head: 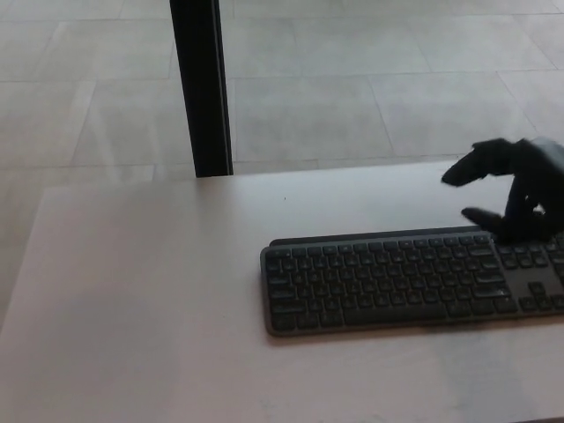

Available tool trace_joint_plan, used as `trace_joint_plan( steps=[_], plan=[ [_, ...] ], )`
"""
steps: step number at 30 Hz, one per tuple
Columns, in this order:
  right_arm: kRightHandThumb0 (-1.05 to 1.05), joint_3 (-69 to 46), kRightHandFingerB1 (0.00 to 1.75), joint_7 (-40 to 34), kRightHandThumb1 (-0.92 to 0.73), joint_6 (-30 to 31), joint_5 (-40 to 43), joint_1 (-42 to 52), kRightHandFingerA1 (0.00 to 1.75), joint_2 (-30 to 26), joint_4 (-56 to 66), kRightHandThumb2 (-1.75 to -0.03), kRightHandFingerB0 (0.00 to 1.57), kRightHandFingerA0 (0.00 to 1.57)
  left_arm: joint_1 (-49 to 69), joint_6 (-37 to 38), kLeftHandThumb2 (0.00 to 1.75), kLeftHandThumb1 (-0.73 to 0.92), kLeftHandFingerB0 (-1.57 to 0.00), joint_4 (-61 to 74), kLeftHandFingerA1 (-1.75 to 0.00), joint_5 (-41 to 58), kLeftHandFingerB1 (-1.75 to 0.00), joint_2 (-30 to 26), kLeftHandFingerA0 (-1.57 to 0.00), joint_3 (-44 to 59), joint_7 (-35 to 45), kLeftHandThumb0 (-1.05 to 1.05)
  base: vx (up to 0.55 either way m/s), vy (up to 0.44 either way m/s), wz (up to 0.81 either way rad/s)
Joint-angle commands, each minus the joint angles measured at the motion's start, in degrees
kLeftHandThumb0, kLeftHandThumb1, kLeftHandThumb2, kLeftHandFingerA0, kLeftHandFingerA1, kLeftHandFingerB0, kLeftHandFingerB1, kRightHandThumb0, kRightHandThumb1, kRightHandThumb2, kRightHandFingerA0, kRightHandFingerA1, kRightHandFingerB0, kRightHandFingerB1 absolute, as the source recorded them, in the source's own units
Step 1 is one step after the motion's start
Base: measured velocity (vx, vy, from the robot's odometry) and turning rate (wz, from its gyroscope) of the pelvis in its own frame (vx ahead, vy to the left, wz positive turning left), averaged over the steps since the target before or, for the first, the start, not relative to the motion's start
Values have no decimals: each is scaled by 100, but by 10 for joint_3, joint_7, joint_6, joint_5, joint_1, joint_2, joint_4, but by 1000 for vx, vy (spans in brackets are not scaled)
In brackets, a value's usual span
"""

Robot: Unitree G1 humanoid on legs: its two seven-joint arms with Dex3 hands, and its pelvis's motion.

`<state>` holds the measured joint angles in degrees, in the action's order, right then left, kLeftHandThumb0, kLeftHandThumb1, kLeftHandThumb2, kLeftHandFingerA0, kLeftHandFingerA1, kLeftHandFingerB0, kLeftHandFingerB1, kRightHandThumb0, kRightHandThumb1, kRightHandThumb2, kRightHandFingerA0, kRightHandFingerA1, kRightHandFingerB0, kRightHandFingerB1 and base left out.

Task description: The robot uses its right fingers to click on the space key of the black keyboard placed on the center of the white desk.

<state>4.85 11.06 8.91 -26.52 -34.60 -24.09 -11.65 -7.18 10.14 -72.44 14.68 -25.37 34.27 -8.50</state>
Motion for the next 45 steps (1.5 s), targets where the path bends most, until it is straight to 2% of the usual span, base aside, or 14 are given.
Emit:
trace_joint_plan(
  steps=[1,6,7,8,11,16,17,23,28,29,38,39,42,45],
  plan=[
    [-33,-168,61,60,-50,34,139,-37,118,-87,-12,-84,61,86,9,12,60,65,-75,0,-77,12,-61,-9,-93,6,-3,-49,0,0,0],
    [-35,-282,65,9,-50,26,139,33,119,-126,12,-86,68,88,18,15,60,65,-75,-3,-76,13,-61,-9,-93,10,0,-48,0,0,0],
    [-22,-309,51,-2,-61,48,138,42,157,-129,16,-60,72,80,16,9,59,64,-74,-3,-79,19,-60,-9,-95,15,0,-48,0,0,0],
    [-25,-338,67,-11,-44,42,141,59,131,-136,9,-88,64,115,14,10,59,63,-77,-4,-79,21,-61,-8,-99,18,-4,-48,0,0,0],
    [-31,-425,53,-46,-57,37,154,106,151,-139,-11,-62,75,88,14,11,59,65,-75,-4,-79,18,-61,-10,-95,16,1,-49,0,0,0],
    [-45,-574,61,-78,-47,-28,232,179,155,-121,-100,-74,79,102,15,13,59,64,-75,-1,-88,25,-63,-11,-99,23,8,-48,0,0,0],
    [-43,-593,75,-89,-37,-26,234,193,132,-115,-105,-97,72,131,16,11,59,65,-75,-1,-86,17,-62,-13,-101,16,4,-49,0,0,0],
    [-48,-702,61,-180,-64,3,279,221,147,-51,-154,-66,69,94,19,12,59,65,-77,-1,-90,15,-63,-11,-100,14,2,-51,0,0,0],
    [-50,-760,77,-230,-58,-8,330,218,139,-15,-249,-67,68,114,25,17,59,64,-78,-3,-100,19,-64,-8,-103,18,9,-51,0,0,0],
    [-44,-770,85,-229,-40,0,341,217,133,-13,-274,-96,73,134,26,17,59,65,-78,-3,-101,17,-64,-9,-105,16,10,-52,0,0,0],
    [-40,-844,103,-230,-51,0,400,213,163,5,-386,-82,86,115,30,13,59,64,-74,1,-86,19,-62,-12,-94,17,10,-50,0,0,0],
    [-32,-848,107,-233,-38,2,402,214,137,7,-401,-100,99,134,29,11,59,64,-72,1,-87,27,-62,-11,-91,24,15,-48,0,0,0],
    [-24,-849,119,-227,-38,-3,400,214,151,9,-411,-97,87,106,24,8,59,65,-72,-1,-87,27,-62,-11,-94,25,13,-48,0,0,0],
    [-35,-837,130,-217,-51,24,390,225,84,12,-426,-77,96,102,21,-1,60,66,-70,-2,-76,35,-61,-13,-88,33,23,-48,0,0,0]
  ],
)
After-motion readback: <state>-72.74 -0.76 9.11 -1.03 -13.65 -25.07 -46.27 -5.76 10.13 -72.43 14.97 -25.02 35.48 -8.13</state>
